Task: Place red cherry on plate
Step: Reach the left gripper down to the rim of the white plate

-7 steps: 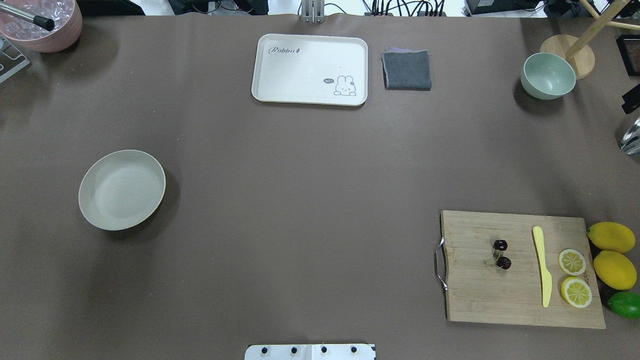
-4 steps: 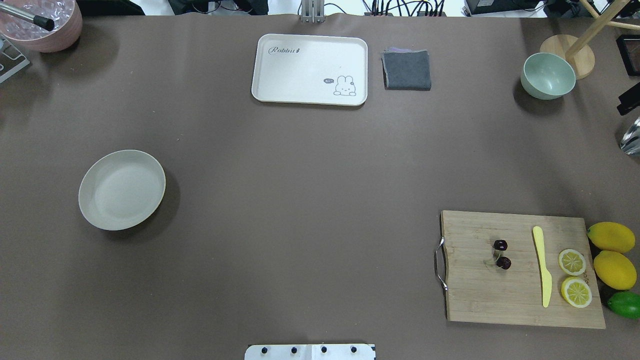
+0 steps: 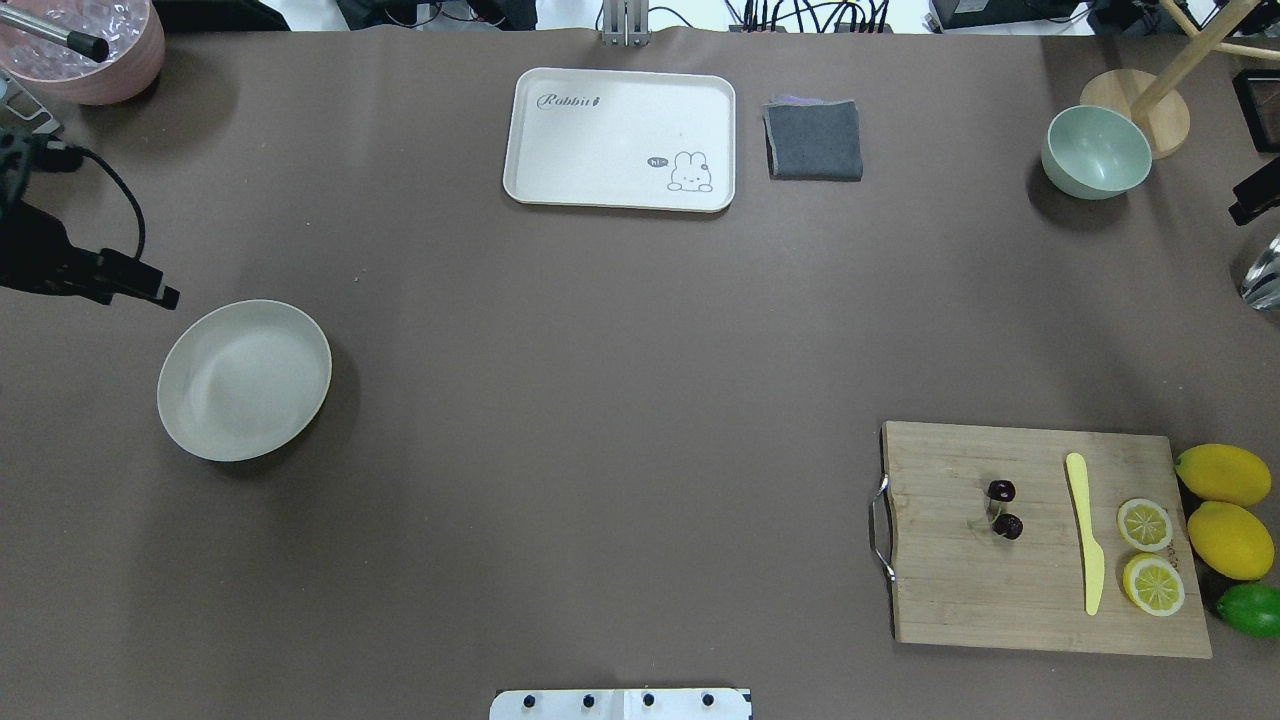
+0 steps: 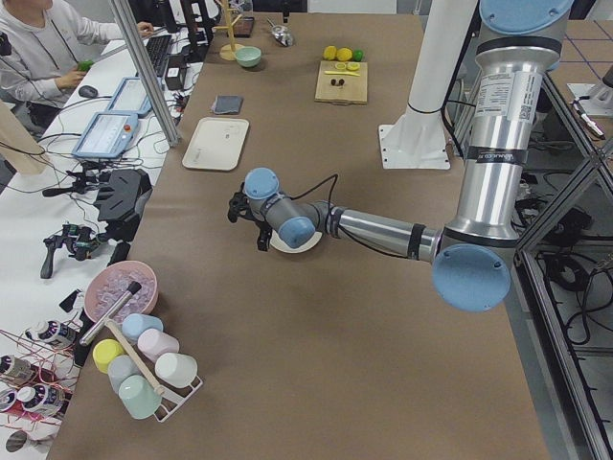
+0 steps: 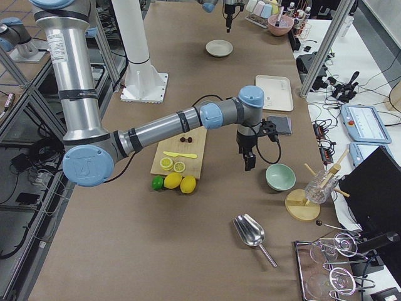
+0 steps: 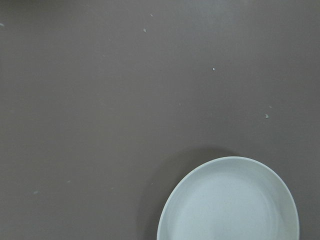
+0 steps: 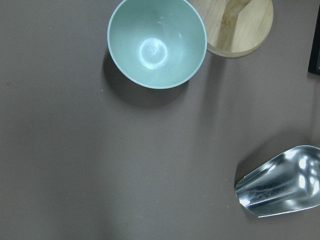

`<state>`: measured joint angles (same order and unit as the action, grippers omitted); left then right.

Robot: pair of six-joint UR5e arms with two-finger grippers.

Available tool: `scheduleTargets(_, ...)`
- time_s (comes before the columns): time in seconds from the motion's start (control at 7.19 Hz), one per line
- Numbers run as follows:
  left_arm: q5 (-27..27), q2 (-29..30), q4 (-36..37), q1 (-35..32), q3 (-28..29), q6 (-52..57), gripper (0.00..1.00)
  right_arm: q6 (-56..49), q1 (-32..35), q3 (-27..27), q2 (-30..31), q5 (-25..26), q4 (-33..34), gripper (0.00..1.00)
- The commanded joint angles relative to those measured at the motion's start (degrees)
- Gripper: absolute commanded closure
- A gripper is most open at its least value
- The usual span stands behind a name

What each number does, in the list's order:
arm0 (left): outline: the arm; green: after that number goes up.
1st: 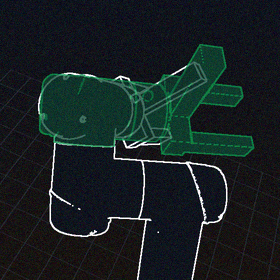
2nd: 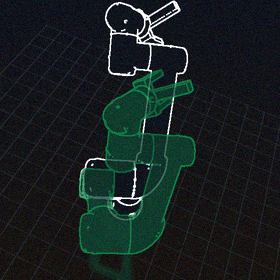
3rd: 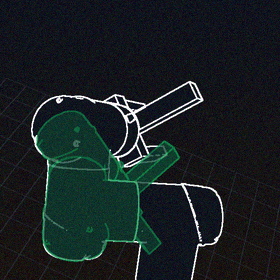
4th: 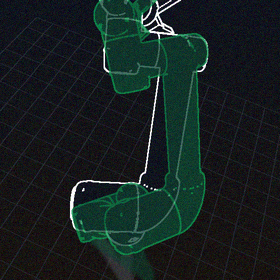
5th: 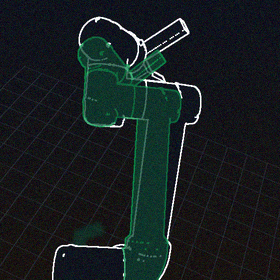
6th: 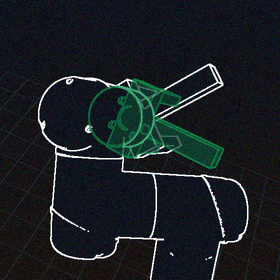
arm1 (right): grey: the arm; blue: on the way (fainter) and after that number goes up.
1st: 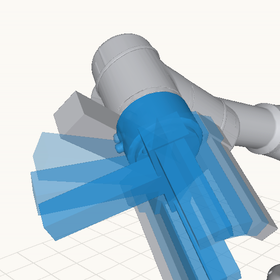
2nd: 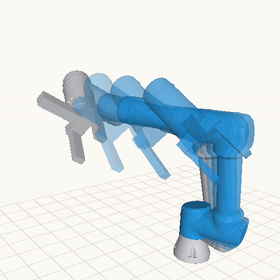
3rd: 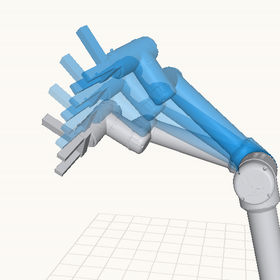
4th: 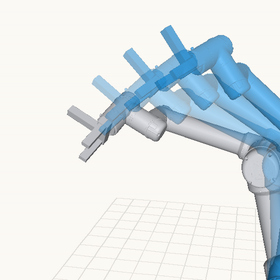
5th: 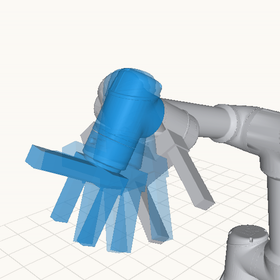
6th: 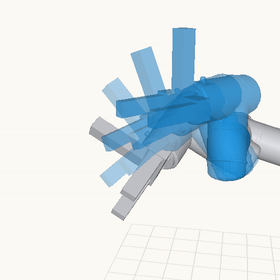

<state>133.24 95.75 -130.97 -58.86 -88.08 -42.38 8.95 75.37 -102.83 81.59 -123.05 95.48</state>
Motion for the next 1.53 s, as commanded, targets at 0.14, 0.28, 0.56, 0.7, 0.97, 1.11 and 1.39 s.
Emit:
scheduleTargets(0.14, -4.2, -0.2, -13.3, 4.7, 7.8, -6.0, 0.60, 0.0, 0.0, -0.1, 0.1, -0.1, 0.0, 0.00)
scheduleTargets(0.28, -4.2, -0.1, -14.0, 4.9, 7.6, -8.3, 1.00, -0.1, 0.0, -0.1, 0.1, 0.0, 0.0, 0.00)
scheduleTargets(0.56, -3.5, -0.1, -16.2, 5.0, 7.0, -14.4, 1.00, -0.1, 0.0, -0.1, 0.1, 0.0, -0.1, 0.00)
scheduleTargets(0.7, -3.3, 0.2, -16.2, 5.0, 7.0, -14.5, 1.00, -0.1, 0.0, -0.1, 0.0, 0.1, -0.1, 0.00)
scheduleTargets(0.97, 1.9, 0.5, -15.6, 4.4, 5.7, -14.8, 1.00, -0.1, 0.0, -0.1, 0.1, 0.2, -0.1, 0.00)
scheduleTargets(1.11, 3.9, 0.8, -12.8, 3.2, 2.9, -15.3, 1.00, -0.1, 0.0, -0.1, 0.1, 0.2, -0.1, 0.00)
scheduleTargets(1.39, 7.6, 6.7, 7.5, -0.9, -8.2, -16.7, 1.00, -0.1, 0.0, -0.1, 0.0, 0.1, -0.1, 0.00)
